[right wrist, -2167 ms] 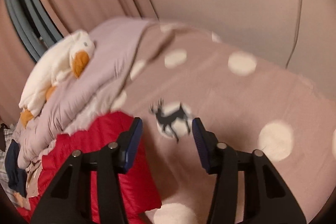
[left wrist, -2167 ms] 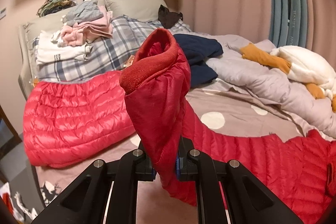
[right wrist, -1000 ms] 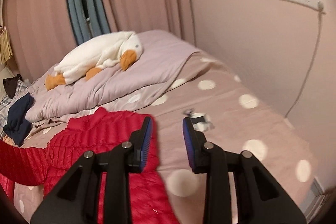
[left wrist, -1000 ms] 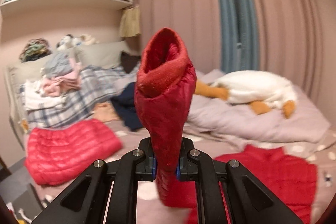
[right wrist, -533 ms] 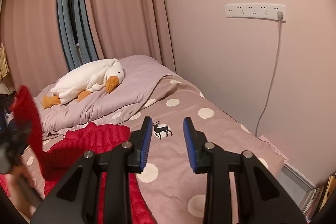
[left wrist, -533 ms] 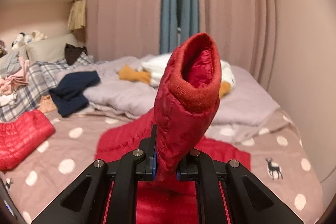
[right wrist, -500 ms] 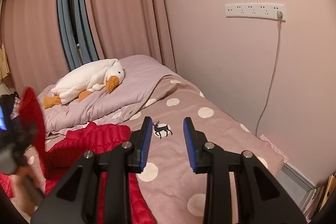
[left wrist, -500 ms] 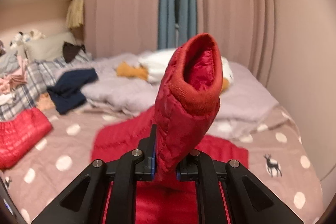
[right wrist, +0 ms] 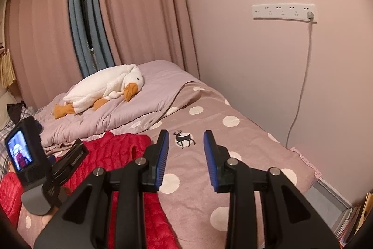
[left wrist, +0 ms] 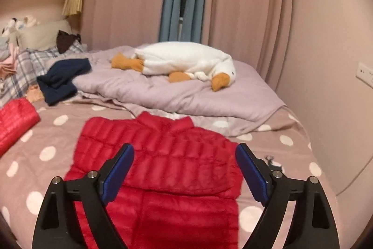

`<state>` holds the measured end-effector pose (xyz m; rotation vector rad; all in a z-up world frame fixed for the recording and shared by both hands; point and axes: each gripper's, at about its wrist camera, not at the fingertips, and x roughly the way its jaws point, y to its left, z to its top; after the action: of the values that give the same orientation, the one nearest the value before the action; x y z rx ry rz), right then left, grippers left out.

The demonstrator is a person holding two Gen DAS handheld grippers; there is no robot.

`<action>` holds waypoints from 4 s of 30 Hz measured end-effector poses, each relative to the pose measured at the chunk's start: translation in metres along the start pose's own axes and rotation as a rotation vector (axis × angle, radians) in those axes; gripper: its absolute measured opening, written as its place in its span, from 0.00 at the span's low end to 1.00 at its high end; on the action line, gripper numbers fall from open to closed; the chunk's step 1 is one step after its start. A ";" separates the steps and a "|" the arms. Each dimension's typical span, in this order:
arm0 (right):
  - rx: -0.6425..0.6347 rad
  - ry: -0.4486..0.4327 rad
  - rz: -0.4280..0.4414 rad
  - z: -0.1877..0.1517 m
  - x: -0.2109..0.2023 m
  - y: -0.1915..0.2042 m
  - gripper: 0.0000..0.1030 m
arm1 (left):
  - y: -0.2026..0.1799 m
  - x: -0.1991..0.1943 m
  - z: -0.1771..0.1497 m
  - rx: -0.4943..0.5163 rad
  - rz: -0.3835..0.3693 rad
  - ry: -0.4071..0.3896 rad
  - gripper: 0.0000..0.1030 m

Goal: Fold large clothes

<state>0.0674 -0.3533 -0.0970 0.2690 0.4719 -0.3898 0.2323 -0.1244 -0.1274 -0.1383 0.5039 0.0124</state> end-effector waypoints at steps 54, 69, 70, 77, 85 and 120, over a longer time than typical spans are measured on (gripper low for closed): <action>-0.340 0.372 0.156 -0.150 0.311 0.162 0.01 | 0.185 0.189 -0.087 0.068 0.319 0.292 0.51; -0.276 0.254 0.209 -0.115 0.239 0.137 0.49 | 0.198 0.128 -0.072 0.002 0.281 0.248 0.51; -0.287 0.213 0.188 -0.110 0.220 0.132 0.53 | 0.201 0.114 -0.069 -0.017 0.275 0.228 0.51; -0.163 0.148 0.218 -0.095 0.132 0.079 0.65 | 0.224 -0.012 -0.056 -0.135 0.235 -0.034 0.93; -0.069 0.176 0.167 -0.130 0.087 0.033 0.67 | 0.235 -0.040 -0.092 -0.107 0.202 0.004 0.99; 0.504 0.513 0.559 -0.254 0.080 0.025 0.77 | 0.208 -0.015 -0.207 -0.609 -0.443 0.350 0.99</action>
<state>0.0455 -0.2691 -0.3505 0.9793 0.7687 0.1274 0.1097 0.0539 -0.3265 -0.8578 0.7987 -0.2986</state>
